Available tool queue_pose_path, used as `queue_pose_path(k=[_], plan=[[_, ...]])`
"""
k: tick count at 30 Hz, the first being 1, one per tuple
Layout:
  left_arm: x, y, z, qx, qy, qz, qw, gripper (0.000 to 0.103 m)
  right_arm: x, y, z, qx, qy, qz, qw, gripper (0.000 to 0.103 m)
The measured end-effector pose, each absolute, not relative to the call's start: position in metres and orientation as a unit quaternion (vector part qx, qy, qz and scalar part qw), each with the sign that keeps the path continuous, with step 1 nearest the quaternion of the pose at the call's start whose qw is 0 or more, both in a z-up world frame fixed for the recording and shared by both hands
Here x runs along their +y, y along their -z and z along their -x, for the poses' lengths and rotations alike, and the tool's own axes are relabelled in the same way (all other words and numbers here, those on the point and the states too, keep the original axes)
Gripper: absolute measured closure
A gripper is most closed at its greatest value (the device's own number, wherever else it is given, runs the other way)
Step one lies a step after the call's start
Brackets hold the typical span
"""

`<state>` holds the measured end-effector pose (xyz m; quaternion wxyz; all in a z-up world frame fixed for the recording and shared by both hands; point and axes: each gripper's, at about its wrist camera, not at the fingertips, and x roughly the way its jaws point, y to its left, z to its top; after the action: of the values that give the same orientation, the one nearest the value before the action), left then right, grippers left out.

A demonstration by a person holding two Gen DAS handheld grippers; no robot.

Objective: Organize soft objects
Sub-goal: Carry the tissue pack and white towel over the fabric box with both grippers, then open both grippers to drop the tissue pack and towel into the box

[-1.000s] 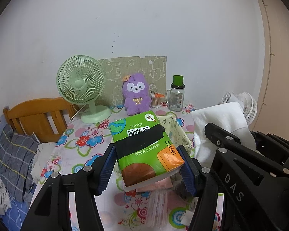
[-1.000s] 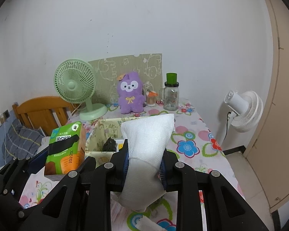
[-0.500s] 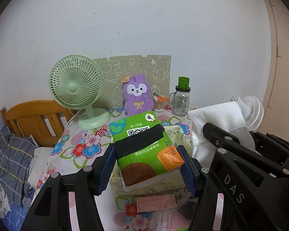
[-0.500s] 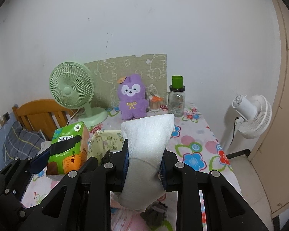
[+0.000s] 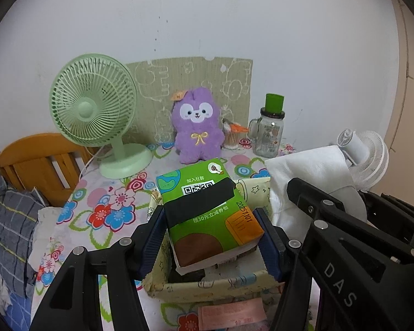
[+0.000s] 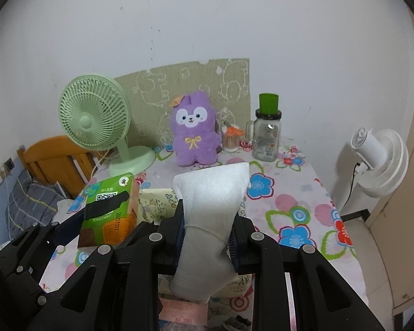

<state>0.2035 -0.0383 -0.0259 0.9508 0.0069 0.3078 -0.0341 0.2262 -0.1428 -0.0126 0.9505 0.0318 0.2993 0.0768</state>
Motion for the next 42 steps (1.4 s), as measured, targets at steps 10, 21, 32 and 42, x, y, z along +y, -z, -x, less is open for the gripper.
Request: queue_pose_path(k=[10,21,32,42], plan=[[-0.032,0.053,-0.237,0.34,0.046,0.009,0.939,0.037,-0.136,0.037,-0.259,0.322,-0.076,-0.027,0.943,0.074],[-0.025,0.073,-0.251,0.359,0.042,-0.006,0.932,0.025,-0.123,0.058,-0.277,0.337,-0.087,-0.017,0.937,0.074],[-0.023,0.08,-0.25,0.36,0.043,-0.014,0.932,0.022,-0.117,0.066,-0.287,0.343,-0.087,-0.009,0.935,0.069],[-0.02,0.078,-0.245,0.36,0.052,-0.012,0.931,0.018,-0.109,0.069,-0.286,0.345,-0.087,-0.01,0.935,0.023]])
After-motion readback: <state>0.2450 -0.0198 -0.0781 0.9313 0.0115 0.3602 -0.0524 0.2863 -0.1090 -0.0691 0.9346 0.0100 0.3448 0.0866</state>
